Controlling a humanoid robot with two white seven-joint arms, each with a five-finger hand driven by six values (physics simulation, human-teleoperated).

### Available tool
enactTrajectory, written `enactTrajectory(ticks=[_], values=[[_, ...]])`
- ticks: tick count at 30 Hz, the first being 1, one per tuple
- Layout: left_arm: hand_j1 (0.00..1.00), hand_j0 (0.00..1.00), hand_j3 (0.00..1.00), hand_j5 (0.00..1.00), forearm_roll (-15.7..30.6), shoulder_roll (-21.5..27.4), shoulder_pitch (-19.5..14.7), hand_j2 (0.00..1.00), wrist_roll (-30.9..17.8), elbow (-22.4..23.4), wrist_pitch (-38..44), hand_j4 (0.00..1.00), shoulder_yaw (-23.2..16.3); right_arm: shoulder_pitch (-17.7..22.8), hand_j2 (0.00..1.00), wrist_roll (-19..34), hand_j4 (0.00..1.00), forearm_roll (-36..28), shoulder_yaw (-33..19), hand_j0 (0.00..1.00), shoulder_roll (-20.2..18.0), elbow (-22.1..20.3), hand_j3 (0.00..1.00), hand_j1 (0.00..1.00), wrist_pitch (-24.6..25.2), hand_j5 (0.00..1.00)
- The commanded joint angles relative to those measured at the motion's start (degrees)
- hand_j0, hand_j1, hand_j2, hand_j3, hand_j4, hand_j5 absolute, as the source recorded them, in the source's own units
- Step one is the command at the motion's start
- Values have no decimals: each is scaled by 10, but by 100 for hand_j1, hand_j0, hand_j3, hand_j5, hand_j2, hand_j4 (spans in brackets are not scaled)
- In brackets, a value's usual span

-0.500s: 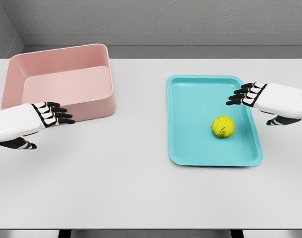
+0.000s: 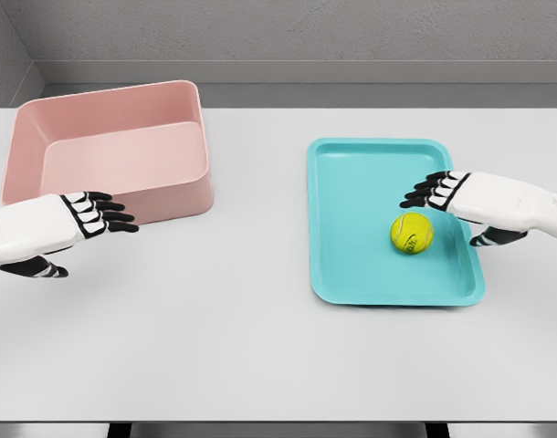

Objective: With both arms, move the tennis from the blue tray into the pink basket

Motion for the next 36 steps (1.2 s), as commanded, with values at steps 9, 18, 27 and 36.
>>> enactTrajectory(ticks=[9, 18, 27, 36], values=[[100, 100, 100, 100, 2, -1, 0, 100, 0, 0, 1, 100, 0, 0, 100, 4, 100, -3, 7, 100, 48, 36, 100, 100, 1, 100], [100, 100, 100, 100, 2, -2, 1, 100, 0, 0, 1, 100, 0, 0, 100, 21, 100, -1, 14, 100, 75, 54, 100, 100, 1, 100], [100, 100, 100, 100, 1, -2, 0, 100, 0, 0, 1, 100, 0, -1, 100, 30, 100, 3, 14, 100, 93, 70, 100, 100, 1, 100], [100, 100, 100, 100, 1, -2, 0, 100, 0, 0, 1, 100, 0, -6, 90, 53, 90, 11, 14, 90, 99, 69, 90, 90, 1, 90]])
